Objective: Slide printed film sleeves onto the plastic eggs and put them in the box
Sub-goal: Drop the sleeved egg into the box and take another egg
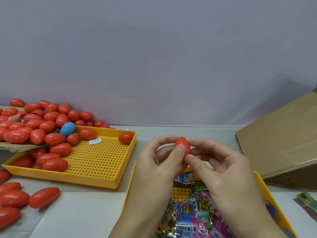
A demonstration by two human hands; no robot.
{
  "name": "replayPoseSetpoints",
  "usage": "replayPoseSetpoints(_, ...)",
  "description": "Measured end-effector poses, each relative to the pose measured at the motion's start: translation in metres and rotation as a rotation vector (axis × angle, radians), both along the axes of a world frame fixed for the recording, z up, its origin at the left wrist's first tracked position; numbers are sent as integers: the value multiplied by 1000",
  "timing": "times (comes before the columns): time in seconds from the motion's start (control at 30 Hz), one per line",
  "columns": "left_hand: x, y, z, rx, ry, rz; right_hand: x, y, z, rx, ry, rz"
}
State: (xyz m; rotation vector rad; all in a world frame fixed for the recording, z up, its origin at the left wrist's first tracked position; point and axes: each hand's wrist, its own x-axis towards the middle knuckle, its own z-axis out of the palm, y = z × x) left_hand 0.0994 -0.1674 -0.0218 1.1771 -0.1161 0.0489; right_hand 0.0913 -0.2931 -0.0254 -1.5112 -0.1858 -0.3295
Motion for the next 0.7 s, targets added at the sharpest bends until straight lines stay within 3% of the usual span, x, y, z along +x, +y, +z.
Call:
replayPoseSetpoints(0.17,-1,1,1,-6,45,-12,-1,1,-1,-120,-4,-24)
replayPoseSetpoints(0.5,-2,6,8,-365,267,11,-4,0,3,-195,1,-25)
replayPoseSetpoints(0.7,0,8,9,-336,220,156,-3,-5,3,-239,25,-69)
